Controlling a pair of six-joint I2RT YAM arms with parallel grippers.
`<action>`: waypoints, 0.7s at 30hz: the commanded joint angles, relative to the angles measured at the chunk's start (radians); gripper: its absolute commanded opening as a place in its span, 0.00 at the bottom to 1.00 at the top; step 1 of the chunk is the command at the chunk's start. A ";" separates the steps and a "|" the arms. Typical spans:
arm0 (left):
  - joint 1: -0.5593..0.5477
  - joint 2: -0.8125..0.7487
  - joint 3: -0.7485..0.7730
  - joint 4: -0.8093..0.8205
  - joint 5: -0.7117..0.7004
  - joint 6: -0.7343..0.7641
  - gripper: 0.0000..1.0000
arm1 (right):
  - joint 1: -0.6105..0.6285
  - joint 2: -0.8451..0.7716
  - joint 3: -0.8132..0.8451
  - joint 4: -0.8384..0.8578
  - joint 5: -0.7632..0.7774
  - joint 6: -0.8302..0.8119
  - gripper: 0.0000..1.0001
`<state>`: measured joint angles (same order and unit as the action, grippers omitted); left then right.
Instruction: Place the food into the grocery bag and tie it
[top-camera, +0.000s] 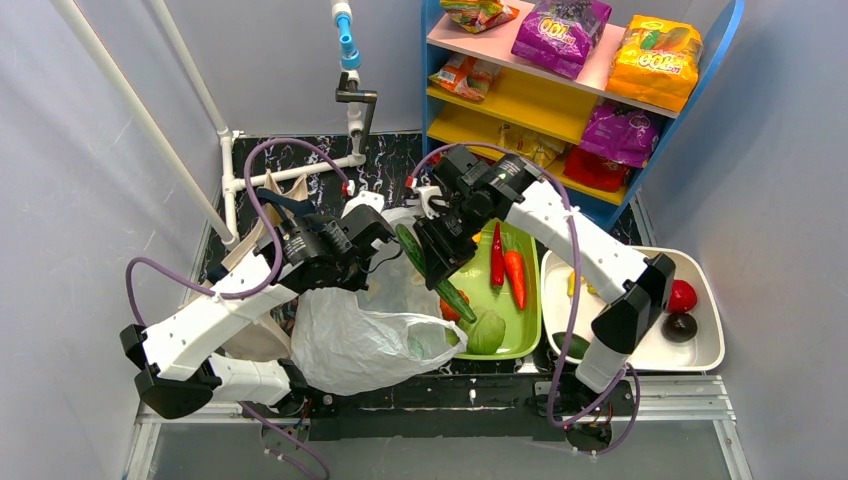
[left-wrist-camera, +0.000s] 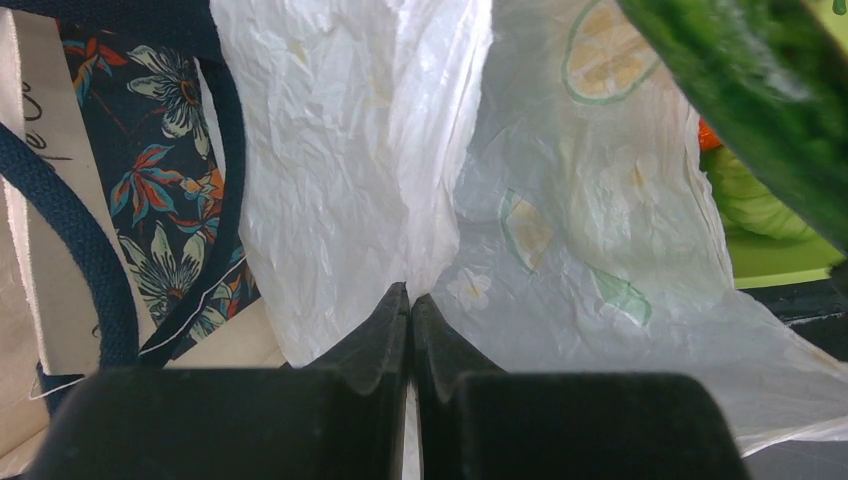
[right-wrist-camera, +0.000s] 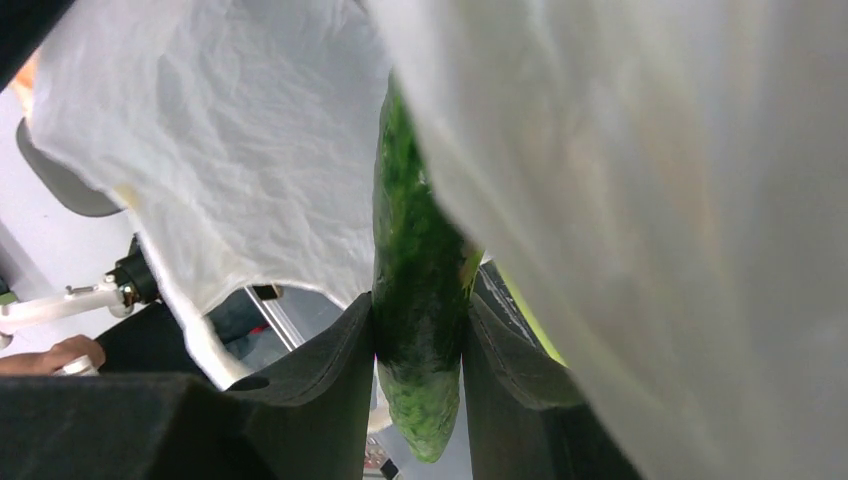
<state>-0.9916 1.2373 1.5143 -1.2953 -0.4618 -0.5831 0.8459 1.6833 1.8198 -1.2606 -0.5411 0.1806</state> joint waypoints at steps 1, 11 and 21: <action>-0.005 -0.030 0.028 -0.026 0.003 -0.002 0.00 | 0.016 0.026 0.052 0.025 0.079 0.030 0.01; -0.004 -0.034 0.036 0.005 0.050 -0.033 0.00 | 0.036 0.080 0.085 0.181 0.034 0.228 0.01; -0.004 -0.015 0.069 0.025 0.070 -0.044 0.00 | 0.042 0.026 -0.049 0.469 0.023 0.505 0.07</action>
<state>-0.9916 1.2270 1.5455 -1.2675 -0.3988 -0.6136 0.8795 1.7546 1.8023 -0.9482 -0.4927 0.5648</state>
